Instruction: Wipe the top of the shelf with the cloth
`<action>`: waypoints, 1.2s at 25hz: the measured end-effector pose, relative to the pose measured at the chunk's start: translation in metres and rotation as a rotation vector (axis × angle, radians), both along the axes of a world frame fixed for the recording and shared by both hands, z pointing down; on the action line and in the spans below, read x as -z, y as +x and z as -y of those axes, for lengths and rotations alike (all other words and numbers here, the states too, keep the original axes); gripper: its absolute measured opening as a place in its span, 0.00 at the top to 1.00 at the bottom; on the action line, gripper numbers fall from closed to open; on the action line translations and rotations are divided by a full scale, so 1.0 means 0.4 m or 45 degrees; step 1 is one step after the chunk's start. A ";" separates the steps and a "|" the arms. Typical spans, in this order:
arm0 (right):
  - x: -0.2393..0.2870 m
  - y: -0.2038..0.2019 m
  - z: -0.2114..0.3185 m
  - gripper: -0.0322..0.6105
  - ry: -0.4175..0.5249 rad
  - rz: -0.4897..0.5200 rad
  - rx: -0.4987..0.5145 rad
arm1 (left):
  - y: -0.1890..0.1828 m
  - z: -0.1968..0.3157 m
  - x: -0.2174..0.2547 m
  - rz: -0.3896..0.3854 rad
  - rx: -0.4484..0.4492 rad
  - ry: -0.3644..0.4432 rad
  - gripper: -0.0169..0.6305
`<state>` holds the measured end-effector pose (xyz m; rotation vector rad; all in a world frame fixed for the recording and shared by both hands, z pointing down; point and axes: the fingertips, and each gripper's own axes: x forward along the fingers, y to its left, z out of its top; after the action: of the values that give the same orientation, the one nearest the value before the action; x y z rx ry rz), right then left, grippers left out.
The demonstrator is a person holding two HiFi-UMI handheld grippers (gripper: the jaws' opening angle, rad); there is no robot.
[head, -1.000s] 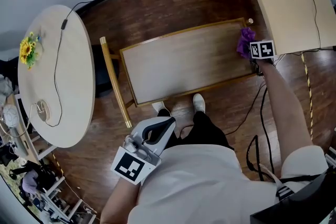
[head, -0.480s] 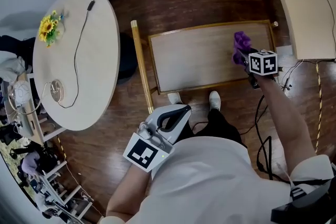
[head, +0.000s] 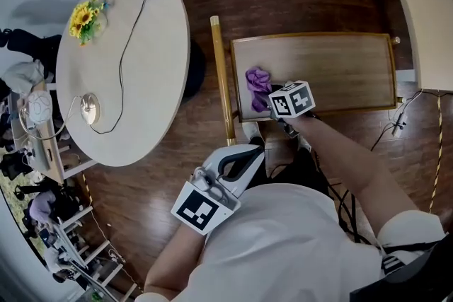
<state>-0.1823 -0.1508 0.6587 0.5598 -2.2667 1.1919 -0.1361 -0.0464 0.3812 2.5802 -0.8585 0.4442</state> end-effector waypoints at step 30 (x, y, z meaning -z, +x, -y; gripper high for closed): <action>-0.141 0.728 0.072 0.80 -0.043 -0.429 -0.295 | 0.224 0.024 -0.006 -0.052 -0.266 -0.028 0.95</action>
<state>0.1090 -0.1795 0.7150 0.9541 -1.9325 1.1412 -0.0464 -0.0559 0.3837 2.6603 -0.5689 0.4548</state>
